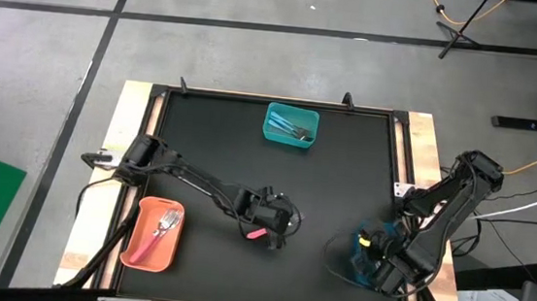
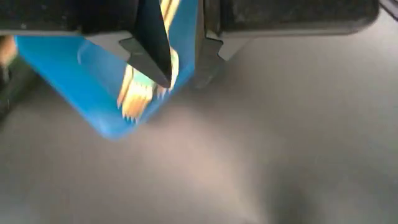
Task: Sort silverware by color (type)
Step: Put the pink fork into the orange bin
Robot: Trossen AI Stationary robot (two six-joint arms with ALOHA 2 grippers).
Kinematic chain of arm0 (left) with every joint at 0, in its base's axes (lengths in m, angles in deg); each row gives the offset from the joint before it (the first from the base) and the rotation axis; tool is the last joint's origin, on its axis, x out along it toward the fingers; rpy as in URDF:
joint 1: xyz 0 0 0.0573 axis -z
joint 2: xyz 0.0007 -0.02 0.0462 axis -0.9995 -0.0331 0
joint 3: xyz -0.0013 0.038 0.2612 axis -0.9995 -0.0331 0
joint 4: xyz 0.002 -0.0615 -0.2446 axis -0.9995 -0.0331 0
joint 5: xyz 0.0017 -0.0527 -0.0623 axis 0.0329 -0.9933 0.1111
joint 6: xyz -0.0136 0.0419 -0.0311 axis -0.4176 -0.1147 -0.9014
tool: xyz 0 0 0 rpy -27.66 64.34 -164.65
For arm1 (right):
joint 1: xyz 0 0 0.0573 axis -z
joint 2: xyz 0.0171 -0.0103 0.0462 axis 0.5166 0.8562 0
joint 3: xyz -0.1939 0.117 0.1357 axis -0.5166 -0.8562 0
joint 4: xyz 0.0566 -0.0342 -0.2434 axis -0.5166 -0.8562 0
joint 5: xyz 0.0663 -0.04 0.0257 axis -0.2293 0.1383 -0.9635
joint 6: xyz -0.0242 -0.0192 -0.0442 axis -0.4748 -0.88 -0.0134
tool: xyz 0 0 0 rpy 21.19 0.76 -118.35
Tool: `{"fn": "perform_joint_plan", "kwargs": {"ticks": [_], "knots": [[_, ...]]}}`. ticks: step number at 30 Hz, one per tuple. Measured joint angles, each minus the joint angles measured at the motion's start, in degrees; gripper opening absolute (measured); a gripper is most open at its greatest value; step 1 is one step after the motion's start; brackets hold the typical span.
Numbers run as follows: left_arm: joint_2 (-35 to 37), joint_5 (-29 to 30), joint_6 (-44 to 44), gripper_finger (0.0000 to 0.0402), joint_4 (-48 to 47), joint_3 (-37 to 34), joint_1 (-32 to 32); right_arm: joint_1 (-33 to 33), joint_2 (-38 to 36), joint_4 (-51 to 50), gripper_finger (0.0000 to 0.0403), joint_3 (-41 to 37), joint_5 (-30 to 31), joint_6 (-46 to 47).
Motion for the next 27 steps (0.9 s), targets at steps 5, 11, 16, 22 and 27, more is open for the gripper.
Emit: {"fn": "perform_joint_plan", "kwargs": {"ticks": [5, 11, 16, 22, 27], "knots": [[-1.49, -1.33, -2.16, 0.0110, 0.36, -0.04, -0.03, 0.00, 0.00, 0.20, 0.0063, 0.63, 8.29, -4.67], [-1.67, -2.22, -1.96, 0.0110, 0.26, -0.09, -0.03, 0.00, 0.00, 0.75, 0.0063, 0.63, 16.67, -5.93], [-2.27, -2.93, -1.91, 0.0110, 0.30, -0.07, -0.14, 0.00, 0.00, 0.83, 0.0063, 0.63, 20.34, -6.10], [-3.57, -6.64, -2.02, 0.0110, 0.79, -0.11, -1.15, 0.00, 0.00, 0.83, 0.0063, 0.61, 20.89, -7.29], [-3.55, -6.73, -1.78, 0.0110, 0.38, -0.11, -1.70, 0.00, 0.00, 0.83, 0.0062, 0.61, 20.89, -7.33]]}}
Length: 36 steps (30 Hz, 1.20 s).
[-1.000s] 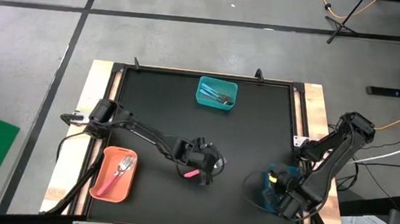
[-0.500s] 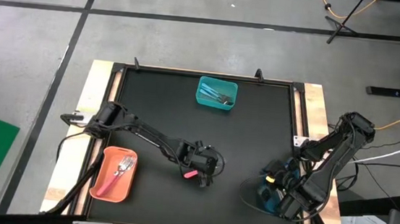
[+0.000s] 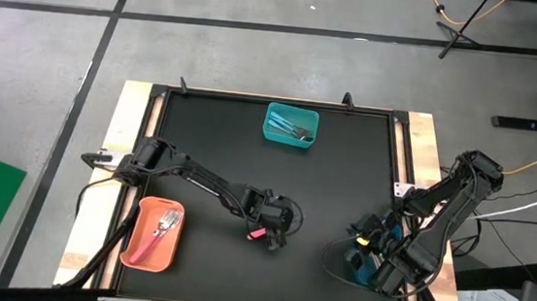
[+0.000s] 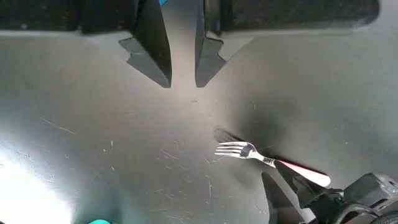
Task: Sort silverware by color (type)
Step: Put the pink fork into the orange bin
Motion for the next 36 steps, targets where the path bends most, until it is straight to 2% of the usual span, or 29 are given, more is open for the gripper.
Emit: {"fn": "perform_joint_plan", "kwargs": {"ticks": [15, 23, 36], "knots": [[-1.51, -1.99, -0.11, 0.0110, 0.56, 0.00, -0.24, 0.00, 0.00, -0.02, 0.0062, -0.02, 0.12, -0.06], [-1.51, -2.12, 1.01, 0.0110, 0.05, 0.00, -0.90, 0.00, 0.00, 0.00, 0.0062, -0.02, 2.46, -1.48], [-2.75, -5.63, 1.18, 0.0110, 0.90, 0.07, -1.42, 0.00, 0.00, 0.33, 0.0062, -0.04, 2.47, -1.54]]}}
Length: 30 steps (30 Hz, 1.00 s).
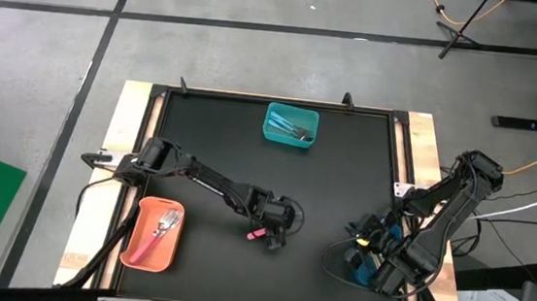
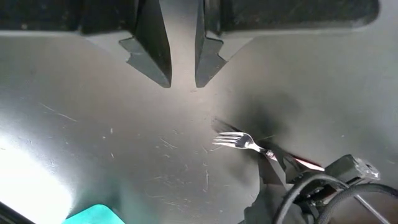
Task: Sort silverware by color (type)
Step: Put the pink fork into the orange bin
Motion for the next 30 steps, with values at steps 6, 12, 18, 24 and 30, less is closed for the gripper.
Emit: {"fn": "perform_joint_plan", "kwargs": {"ticks": [6, 12, 18, 24, 30], "knots": [[0.00, -1.20, -1.64, 0.0110, -0.29, 0.00, -0.46, 0.00, 0.00, 0.11, 0.0062, 0.00, 0.06, 0.00], [0.00, -1.01, -2.76, 0.0110, -0.72, 0.00, -0.52, 0.00, 0.00, 0.13, 0.0062, 0.00, 0.09, 0.00], [-0.02, -1.35, -2.63, 0.0109, -1.13, 0.00, -0.77, 0.00, 0.00, 0.15, 0.0062, 0.00, 0.09, 0.00], [-0.04, -1.37, -2.67, 0.0071, -1.60, 0.00, -0.83, -0.01, 0.00, 0.15, 0.0062, 0.00, 0.09, 0.00], [-0.04, -2.40, -2.82, 0.0032, -1.74, 0.00, -1.32, 0.00, 0.00, 0.15, 0.0062, 0.00, 0.08, 0.00]]}}
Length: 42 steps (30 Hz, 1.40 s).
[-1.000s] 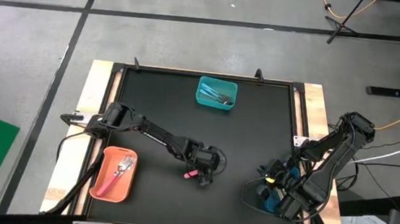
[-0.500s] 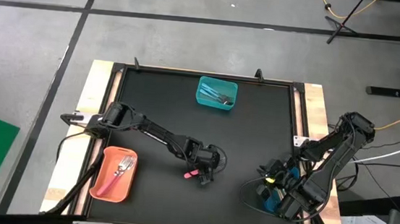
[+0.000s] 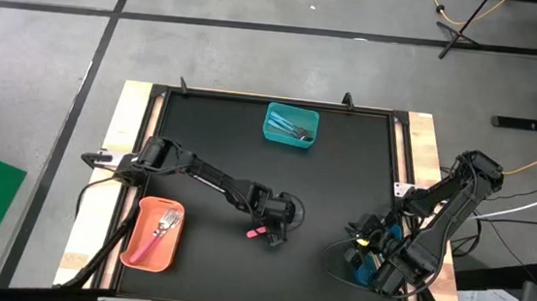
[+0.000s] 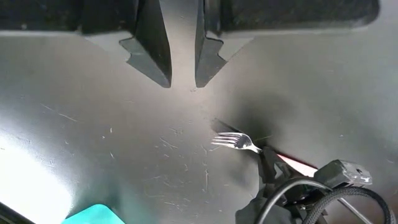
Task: Sort silverware by color (type)
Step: Put the pink fork into the orange bin
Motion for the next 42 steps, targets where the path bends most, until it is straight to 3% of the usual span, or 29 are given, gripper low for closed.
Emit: {"fn": "perform_joint_plan", "kwargs": {"ticks": [22, 32, 42], "knots": [[0.81, 0.11, 0.13, 0.0028, -0.53, -0.09, -0.96, 0.00, 0.00, -0.02, 0.0062, 0.00, -0.01, 0.00], [5.33, 1.63, 0.11, 0.0028, -3.83, -0.17, -1.50, -0.01, -0.02, -0.06, 0.0062, 0.00, 0.15, 0.00], [12.48, 3.32, -1.75, 0.0028, -10.84, -0.11, -1.98, 0.00, -0.02, -0.17, 0.0062, 0.00, 6.01, -0.05]]}}
